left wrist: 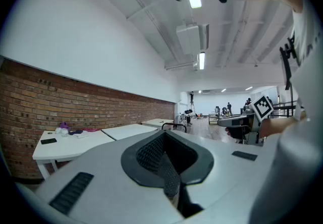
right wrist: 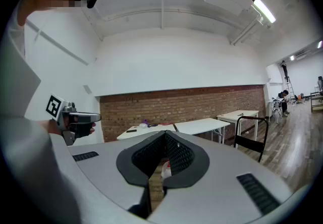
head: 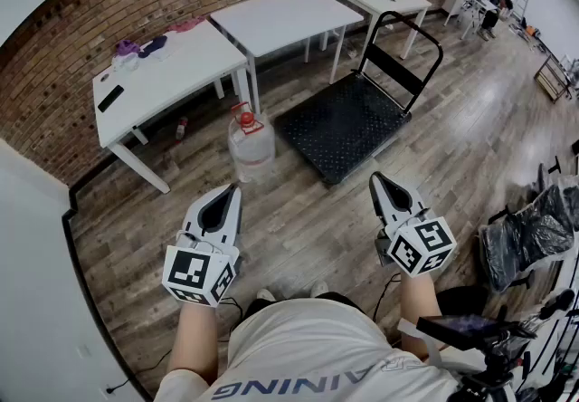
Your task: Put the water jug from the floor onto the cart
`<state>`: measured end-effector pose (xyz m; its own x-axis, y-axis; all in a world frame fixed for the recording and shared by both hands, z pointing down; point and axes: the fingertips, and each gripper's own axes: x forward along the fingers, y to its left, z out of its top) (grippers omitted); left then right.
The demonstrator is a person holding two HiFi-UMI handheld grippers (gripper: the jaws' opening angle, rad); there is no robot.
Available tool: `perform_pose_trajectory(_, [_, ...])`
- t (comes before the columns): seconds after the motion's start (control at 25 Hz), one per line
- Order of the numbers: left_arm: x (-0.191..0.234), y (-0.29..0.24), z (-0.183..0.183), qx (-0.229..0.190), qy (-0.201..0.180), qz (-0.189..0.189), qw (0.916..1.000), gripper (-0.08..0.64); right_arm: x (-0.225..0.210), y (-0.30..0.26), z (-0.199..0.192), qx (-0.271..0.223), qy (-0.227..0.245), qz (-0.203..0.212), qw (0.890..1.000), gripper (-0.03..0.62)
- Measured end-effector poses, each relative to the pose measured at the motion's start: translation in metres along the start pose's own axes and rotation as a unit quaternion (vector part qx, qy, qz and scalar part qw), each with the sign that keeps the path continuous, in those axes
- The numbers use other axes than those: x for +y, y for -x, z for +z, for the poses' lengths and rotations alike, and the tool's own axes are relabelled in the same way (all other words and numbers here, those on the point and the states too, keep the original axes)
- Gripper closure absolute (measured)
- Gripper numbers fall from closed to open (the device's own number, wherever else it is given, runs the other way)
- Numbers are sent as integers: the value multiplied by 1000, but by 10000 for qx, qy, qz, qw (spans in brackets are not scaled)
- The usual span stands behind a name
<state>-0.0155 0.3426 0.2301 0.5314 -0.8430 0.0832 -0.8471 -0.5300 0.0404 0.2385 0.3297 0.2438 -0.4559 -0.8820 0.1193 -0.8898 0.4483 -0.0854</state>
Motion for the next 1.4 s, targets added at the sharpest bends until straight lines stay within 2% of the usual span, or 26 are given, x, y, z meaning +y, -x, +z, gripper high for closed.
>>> perform_pose_trajectory(0.32, [21,9,-5,19,19,54,10000,558,18,-17,-5,106,22,60,9999,588])
perform_pose_trajectory(0.64, [69,33,-27,97,90,161,9998,558,55,-42,-9,197,153,-52,9997,588])
perform_pose_trajectory(0.92, [101,39,-36,99,138,30,9999,558,82,-60,-14,238,261,-151,9993,588])
perform_pose_trajectory(1.24, [105,4,-31,42,150,-84,9998,558,54,-78,-12,274,244,-245,9990,588])
perform_pose_trajectory(1.4, [119,-23,-33,86,108,60,9999,558,26,-111,-19,227,102,-201,9995,588])
